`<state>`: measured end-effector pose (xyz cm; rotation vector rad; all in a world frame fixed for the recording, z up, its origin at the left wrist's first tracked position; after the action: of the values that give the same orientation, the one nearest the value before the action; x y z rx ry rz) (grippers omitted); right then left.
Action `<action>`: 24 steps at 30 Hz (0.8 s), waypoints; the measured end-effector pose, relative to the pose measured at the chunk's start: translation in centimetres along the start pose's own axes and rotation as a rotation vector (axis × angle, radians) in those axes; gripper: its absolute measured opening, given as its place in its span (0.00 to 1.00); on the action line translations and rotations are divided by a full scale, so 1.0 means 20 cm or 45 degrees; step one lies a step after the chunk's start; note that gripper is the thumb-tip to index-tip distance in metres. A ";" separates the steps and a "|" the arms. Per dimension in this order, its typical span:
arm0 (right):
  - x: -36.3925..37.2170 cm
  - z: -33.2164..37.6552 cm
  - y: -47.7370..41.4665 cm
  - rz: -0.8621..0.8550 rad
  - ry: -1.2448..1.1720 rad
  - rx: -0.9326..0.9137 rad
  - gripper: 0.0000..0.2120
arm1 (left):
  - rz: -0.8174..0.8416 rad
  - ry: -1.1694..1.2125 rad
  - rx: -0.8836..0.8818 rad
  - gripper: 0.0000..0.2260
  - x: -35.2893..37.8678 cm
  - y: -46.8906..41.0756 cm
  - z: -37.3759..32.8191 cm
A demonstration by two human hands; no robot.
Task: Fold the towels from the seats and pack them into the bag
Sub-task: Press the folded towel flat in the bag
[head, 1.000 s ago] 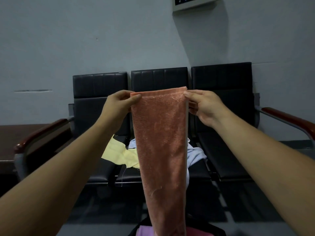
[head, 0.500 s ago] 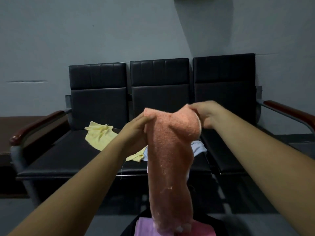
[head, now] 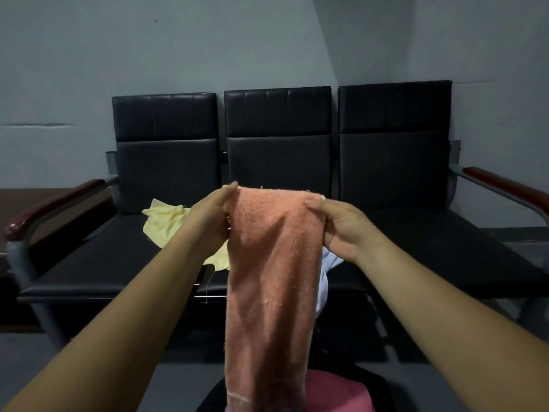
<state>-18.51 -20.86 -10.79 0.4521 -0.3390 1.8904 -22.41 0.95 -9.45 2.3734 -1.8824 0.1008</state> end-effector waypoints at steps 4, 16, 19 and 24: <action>0.09 0.00 -0.05 -0.011 -0.135 0.026 0.06 | 0.414 -0.376 0.058 0.31 0.07 0.03 0.10; -0.03 -0.14 -0.11 0.108 -0.115 0.228 0.19 | 0.283 0.174 0.008 0.12 0.18 -0.03 0.24; -0.11 -0.31 -0.13 0.159 0.104 0.319 0.23 | 0.285 0.305 -0.163 0.14 0.20 -0.08 0.31; -0.23 -0.33 -0.20 -0.044 -0.012 0.109 0.12 | 0.372 0.183 0.015 0.17 0.13 -0.16 0.34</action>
<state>-14.31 -20.39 -18.71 0.5212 -0.2554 1.8748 -18.75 -1.64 -16.12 2.0200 -2.1462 0.2987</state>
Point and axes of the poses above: each hand's wrist, its own y-axis away from the middle knuckle, its own x-axis out of the palm, z = x × y, the point moved 9 cm from there along -y, towards the middle knuckle, and after that the axes turned 6 degrees about -y, right-handed, at the moved point
